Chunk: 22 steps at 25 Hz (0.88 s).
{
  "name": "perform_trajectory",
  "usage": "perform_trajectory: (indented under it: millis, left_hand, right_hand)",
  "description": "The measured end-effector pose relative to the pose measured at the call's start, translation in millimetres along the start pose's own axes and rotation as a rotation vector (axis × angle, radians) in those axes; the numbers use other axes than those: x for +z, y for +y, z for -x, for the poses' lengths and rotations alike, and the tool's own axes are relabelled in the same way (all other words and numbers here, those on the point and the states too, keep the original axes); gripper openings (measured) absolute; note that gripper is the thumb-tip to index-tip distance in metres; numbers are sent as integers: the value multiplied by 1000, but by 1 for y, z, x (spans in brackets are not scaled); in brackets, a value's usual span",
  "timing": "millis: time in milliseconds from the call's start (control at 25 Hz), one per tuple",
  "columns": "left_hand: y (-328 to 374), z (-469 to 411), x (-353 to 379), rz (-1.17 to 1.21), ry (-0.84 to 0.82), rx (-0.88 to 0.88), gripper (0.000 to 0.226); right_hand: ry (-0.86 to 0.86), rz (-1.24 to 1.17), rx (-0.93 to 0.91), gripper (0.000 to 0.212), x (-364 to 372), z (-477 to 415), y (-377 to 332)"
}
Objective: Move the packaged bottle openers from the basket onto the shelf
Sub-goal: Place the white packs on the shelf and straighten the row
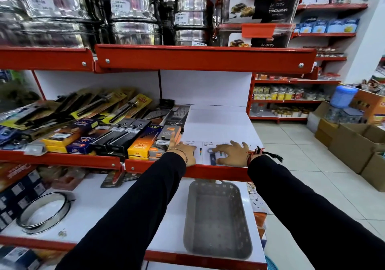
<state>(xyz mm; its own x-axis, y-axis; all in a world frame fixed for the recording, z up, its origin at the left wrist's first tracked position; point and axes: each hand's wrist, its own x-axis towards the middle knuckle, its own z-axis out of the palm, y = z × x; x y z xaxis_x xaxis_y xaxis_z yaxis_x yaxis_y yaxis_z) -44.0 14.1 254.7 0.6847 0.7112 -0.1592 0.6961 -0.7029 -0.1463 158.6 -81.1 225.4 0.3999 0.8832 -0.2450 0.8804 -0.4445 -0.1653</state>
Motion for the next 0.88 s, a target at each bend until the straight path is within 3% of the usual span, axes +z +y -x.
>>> perform_trajectory:
  millis: [80,240,560,720,880]
  left_hand:
    - [-4,1,2,38,-2,6,59]
    - [-4,0,2,14,6,-4,58]
    - [-3,0,-3,22,8,-4,59]
    - [11,1,-17,-15,101,45,60]
    - [52,-6,-28,35,145,155,59]
  right_hand:
    - [-24,4,101,76,2,-5,3]
    - [45,19,-150,56,-2,6,-22]
    - [125,13,-141,53,-6,21,-26]
    - [232,-16,-50,50,-24,31,10]
    - [227,8,73,49,-30,46,55]
